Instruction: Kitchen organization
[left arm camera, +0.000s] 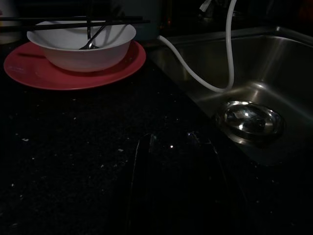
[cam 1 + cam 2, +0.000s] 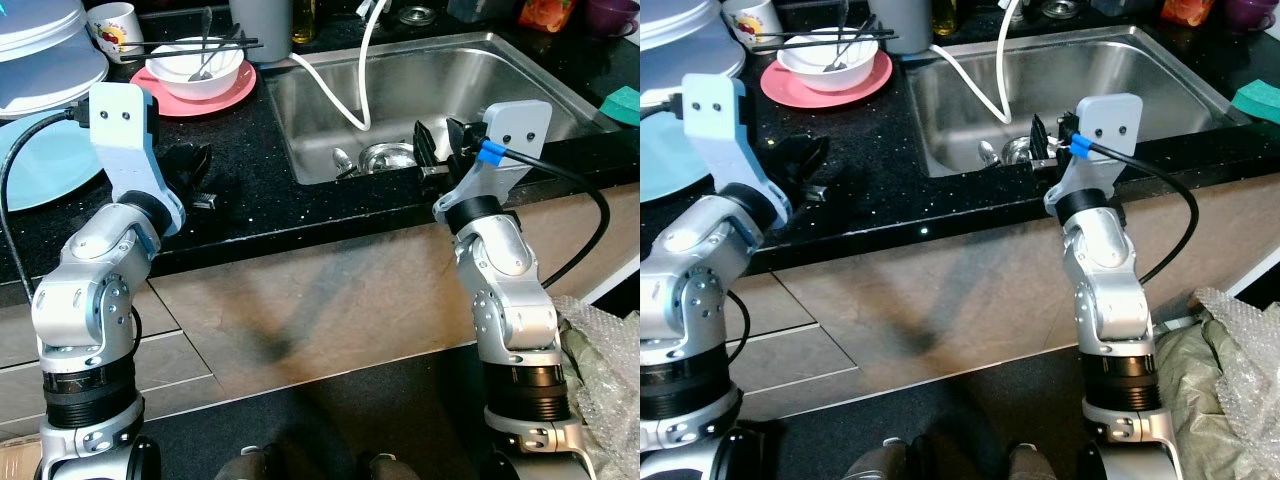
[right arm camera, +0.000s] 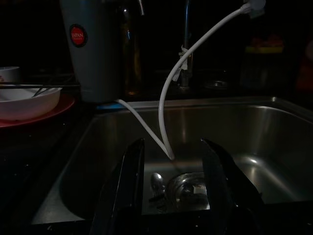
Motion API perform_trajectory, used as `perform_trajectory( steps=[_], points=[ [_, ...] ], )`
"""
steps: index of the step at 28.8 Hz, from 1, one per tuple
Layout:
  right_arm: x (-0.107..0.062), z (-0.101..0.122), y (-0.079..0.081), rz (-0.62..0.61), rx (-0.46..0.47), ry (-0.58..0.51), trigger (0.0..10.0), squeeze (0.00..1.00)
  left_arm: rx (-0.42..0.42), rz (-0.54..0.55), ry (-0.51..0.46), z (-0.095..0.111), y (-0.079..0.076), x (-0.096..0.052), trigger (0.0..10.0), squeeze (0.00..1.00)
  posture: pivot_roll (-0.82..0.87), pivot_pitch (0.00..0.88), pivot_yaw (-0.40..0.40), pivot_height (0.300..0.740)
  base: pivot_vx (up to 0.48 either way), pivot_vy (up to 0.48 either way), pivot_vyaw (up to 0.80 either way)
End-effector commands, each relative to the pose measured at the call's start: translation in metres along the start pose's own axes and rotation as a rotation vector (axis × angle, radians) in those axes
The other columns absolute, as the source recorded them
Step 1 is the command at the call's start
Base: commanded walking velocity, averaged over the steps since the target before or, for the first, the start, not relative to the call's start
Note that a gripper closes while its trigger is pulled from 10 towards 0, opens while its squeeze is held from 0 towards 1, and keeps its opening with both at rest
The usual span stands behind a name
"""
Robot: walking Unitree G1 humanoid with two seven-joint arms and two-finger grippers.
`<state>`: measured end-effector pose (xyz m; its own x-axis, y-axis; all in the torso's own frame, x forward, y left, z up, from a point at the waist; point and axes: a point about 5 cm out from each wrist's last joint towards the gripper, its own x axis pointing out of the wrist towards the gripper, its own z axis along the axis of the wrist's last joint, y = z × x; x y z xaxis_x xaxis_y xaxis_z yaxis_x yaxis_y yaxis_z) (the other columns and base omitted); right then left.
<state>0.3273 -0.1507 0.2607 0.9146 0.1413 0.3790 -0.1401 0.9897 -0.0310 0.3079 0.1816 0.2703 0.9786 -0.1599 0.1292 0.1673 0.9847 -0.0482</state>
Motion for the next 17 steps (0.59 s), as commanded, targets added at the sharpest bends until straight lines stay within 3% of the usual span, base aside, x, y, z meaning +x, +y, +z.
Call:
perform_trajectory(
  steps=[1,8,15,17],
  points=[
    [-0.0029,-0.0001,0.0022,0.011,0.014,0.005,10.0,0.0,0.018,0.006,0.008,-0.0019,0.0016,-0.004,10.0,0.0,0.05,0.166,0.023,0.74,0.0,0.0,0.0],
    [-0.0037,-0.0025,0.0026,0.019,0.021,0.019,10.0,0.0,0.023,0.03,-0.006,-0.0009,0.0033,-0.0057,10.0,0.0,0.06,0.176,0.017,0.74,0.0,0.0,0.0],
    [-0.0025,-0.0023,0.003,0.027,0.032,0.015,10.0,0.0,0.105,0.047,-0.033,0.0057,0.0047,-0.0065,10.0,0.0,0.06,0.176,0.016,0.74,0.0,0.0,0.0],
    [-0.0022,-0.0021,0.003,0.028,0.032,0.014,10.0,0.0,0.117,0.05,-0.027,0.0059,0.0053,-0.0063,10.0,0.0,0.06,0.176,0.016,0.74,0.0,-0.398,0.0]
  ],
)
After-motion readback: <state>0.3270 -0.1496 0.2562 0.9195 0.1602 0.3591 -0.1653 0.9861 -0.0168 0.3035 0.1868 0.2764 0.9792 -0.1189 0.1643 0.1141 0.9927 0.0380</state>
